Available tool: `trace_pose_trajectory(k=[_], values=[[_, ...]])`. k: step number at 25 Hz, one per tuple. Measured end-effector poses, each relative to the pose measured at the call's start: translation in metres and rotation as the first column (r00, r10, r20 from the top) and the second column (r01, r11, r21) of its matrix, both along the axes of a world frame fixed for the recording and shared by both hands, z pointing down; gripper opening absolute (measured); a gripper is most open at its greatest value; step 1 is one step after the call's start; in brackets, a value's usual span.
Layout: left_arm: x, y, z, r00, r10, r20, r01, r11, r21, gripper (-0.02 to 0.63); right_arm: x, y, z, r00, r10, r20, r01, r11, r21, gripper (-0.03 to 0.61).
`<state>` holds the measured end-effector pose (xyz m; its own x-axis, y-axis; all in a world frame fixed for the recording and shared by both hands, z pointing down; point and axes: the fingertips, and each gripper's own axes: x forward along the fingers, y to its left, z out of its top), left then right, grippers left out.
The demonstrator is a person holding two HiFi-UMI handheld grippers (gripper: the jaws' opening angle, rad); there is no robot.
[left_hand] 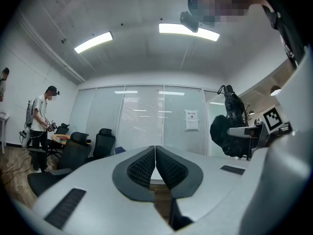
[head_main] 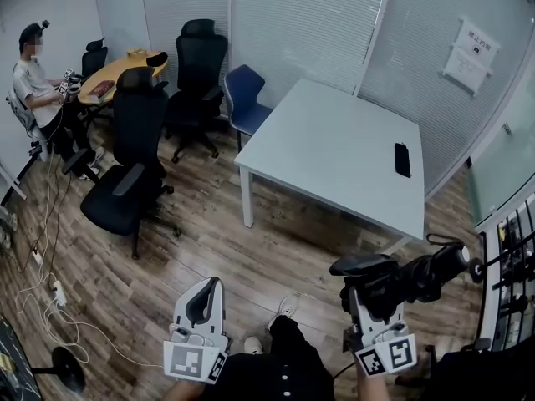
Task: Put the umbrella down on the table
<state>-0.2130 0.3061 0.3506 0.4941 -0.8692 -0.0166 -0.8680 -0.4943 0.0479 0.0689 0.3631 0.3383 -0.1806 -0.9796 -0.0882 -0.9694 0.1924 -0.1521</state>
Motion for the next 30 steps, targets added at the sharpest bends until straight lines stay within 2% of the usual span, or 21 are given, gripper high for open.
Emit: trace_pose_trajectory(k=[9,30], values=[[0.009,-0.034,0.003,1.000,-0.010,0.009,0.010,1.000,-0.007,0.018,0.012,-0.038,0.003,1.000,-0.006,0.001,0.006,1.000,-0.002,0.261],[0.055,-0.163,-0.010,0.999,-0.028,0.043,0.028,1.000,-0.001,0.018,0.057,-0.175,0.001,0.999,-0.046,0.029,0.046,0.999,0.014,0.261]])
